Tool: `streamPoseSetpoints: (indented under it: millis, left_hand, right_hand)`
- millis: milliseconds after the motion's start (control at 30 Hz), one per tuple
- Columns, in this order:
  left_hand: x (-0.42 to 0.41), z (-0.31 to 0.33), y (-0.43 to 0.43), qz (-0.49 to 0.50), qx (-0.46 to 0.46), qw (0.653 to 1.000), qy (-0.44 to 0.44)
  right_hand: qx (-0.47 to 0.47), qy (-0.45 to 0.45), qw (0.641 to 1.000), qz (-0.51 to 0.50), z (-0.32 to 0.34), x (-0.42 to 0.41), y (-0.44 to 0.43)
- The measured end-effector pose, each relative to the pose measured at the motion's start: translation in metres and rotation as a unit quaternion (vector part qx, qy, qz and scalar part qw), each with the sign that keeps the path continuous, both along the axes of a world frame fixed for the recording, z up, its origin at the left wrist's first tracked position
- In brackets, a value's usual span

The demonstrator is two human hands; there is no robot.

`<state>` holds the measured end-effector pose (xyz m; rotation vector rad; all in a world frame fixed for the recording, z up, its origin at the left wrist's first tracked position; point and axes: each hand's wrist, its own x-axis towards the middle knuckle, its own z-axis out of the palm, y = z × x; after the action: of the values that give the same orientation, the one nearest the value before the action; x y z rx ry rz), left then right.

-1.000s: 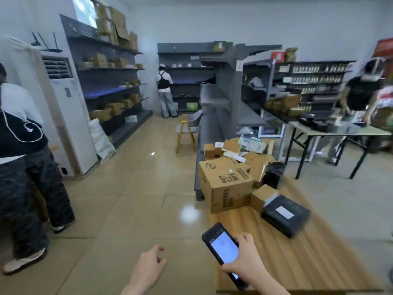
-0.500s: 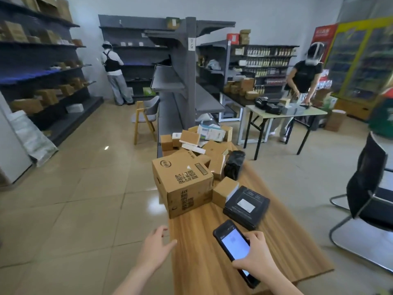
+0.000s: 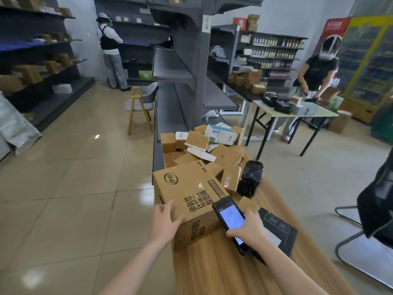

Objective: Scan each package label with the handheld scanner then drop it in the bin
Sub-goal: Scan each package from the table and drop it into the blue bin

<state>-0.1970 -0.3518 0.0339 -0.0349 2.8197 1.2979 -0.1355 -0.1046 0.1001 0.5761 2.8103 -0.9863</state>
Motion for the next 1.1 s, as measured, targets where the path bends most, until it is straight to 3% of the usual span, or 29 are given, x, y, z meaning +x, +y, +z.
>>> streamPoseSetpoints:
  millis: [267,567,1100]
  left_hand:
    - [-0.040,-0.027,-0.007,-0.025,0.005,0.995,-0.093]
    - [-0.020,-0.024,-0.026,-0.047,0.013,0.995,-0.083]
    - [0.162,-0.008,0.051,0.056,-0.064,0.996,0.014]
  right_hand:
    - [0.004,-0.018,0.999,0.039,-0.009,-0.076,0.001]
    - [-0.031,-0.021,0.995,0.090,-0.025,-0.092,0.013]
    - [-0.108,-0.007,0.974,0.199,-0.051,0.033,0.086]
